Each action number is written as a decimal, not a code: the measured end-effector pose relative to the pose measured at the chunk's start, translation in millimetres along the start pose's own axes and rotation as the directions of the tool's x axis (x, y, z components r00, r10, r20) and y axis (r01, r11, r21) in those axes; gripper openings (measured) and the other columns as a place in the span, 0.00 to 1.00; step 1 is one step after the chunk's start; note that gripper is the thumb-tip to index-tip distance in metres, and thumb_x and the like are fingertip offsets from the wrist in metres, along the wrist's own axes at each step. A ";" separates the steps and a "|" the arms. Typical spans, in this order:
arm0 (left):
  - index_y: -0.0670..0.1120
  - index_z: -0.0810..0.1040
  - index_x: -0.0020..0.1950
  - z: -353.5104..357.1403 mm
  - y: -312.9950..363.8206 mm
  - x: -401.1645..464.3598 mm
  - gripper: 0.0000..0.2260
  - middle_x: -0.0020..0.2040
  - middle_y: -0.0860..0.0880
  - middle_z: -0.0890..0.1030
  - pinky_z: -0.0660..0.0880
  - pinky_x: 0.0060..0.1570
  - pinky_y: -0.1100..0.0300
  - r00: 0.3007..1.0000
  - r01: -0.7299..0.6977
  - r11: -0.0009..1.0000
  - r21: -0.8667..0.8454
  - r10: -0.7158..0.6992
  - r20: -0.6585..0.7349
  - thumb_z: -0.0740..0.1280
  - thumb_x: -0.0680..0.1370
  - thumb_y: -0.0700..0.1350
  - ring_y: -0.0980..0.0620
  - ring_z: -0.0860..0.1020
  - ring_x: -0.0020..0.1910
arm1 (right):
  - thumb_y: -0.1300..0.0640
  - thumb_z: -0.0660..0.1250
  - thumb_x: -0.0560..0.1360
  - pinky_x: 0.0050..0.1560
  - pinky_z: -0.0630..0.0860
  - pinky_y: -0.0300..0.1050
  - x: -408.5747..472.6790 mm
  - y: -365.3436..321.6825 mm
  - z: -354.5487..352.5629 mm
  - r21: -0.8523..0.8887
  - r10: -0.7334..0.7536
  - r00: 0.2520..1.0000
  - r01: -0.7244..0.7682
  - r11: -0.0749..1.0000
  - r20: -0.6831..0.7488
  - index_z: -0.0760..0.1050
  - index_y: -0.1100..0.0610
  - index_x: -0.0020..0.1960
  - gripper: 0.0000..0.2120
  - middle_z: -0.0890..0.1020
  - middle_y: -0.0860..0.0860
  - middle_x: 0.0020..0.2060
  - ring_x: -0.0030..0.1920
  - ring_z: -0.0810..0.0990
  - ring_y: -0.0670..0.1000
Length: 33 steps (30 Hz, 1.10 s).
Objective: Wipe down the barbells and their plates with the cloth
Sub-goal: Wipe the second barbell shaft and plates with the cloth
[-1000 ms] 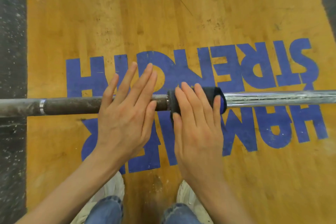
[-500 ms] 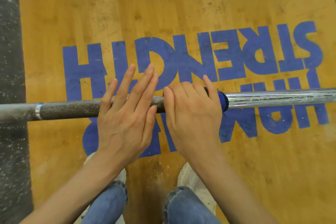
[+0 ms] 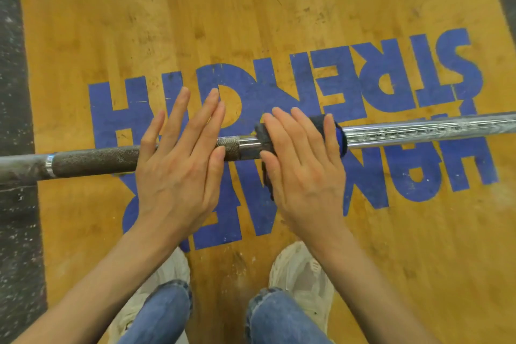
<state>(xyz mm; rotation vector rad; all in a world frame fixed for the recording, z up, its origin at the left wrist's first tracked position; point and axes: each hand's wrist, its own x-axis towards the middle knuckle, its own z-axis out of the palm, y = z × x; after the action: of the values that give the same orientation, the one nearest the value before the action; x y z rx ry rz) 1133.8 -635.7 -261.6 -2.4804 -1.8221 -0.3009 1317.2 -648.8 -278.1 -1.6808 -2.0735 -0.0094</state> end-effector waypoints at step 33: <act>0.48 0.86 0.53 21.7 -23.8 80.8 0.21 0.51 0.52 0.87 0.69 0.52 0.56 0.985 0.092 0.984 -0.149 -0.112 -0.132 0.52 0.85 0.47 0.50 0.81 0.62 | 0.55 0.49 0.86 0.80 0.45 0.54 48.0 51.1 23.6 0.024 0.151 0.975 -0.149 0.989 -0.161 0.66 0.62 0.76 0.23 0.69 0.56 0.76 0.78 0.62 0.57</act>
<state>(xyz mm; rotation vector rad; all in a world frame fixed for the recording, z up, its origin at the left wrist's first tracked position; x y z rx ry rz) 1137.1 -549.2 -269.6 -2.3864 -1.9369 -0.6156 1349.6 -584.8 -296.3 -1.7632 -1.8211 -0.0825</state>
